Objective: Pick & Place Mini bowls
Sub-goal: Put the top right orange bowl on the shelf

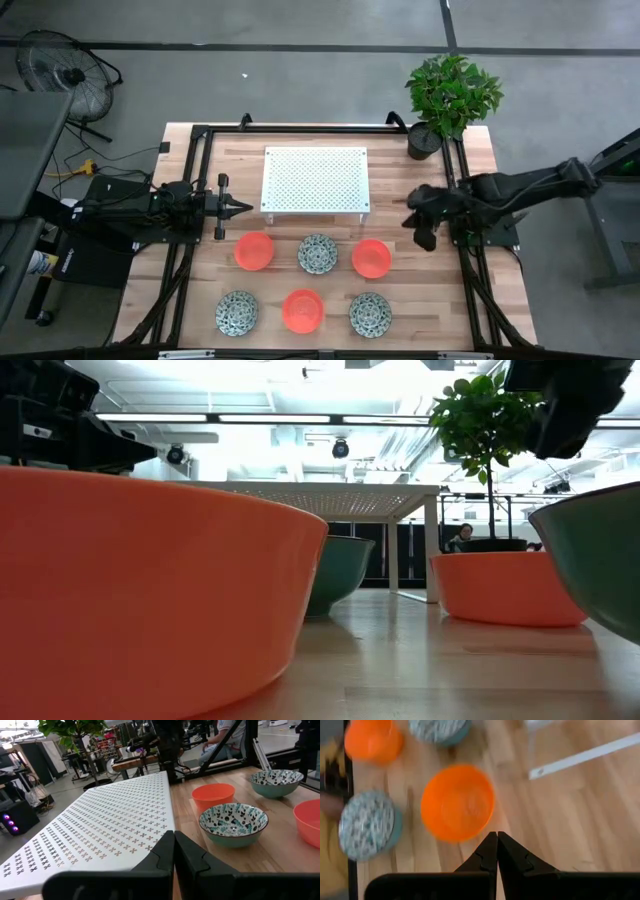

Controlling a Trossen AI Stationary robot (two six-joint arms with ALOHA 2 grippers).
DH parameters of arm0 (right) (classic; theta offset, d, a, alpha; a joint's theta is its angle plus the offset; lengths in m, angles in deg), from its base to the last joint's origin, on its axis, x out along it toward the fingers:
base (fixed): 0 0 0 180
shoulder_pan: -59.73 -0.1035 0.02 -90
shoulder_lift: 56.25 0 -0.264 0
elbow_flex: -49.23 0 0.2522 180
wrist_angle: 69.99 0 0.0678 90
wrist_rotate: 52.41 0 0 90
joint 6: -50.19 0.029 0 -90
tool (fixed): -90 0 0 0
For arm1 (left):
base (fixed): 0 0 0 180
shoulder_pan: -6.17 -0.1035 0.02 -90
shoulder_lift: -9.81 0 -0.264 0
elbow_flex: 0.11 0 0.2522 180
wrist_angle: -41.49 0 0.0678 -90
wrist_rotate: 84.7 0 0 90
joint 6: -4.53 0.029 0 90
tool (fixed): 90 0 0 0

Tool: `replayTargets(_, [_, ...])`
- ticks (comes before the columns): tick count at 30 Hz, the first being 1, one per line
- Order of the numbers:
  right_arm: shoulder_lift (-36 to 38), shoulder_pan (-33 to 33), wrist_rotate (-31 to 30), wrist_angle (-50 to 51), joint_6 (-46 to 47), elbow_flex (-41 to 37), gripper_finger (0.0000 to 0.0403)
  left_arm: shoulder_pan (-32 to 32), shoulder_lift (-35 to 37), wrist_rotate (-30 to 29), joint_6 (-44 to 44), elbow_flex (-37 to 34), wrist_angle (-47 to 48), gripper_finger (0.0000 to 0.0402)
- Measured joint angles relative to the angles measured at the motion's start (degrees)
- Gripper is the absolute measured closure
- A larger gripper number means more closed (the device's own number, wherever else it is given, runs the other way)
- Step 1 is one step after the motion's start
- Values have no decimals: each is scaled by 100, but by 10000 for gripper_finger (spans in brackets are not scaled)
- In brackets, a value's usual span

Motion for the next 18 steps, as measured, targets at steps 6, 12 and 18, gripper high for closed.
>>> replayTargets(6, [-754, -627, 65, 361, 70, 311, 403, 0, 1, -1, 0, 0, 0, 401])
replayTargets(12, [-1325, -854, -19, 386, 1178, 345, 402, 2, 2, -1, 0, 0, 1, 401])
replayTargets(18, [-1794, -859, 185, 378, 2244, 345, 369, 0, 0, -1, 0, 0, 0, 401])
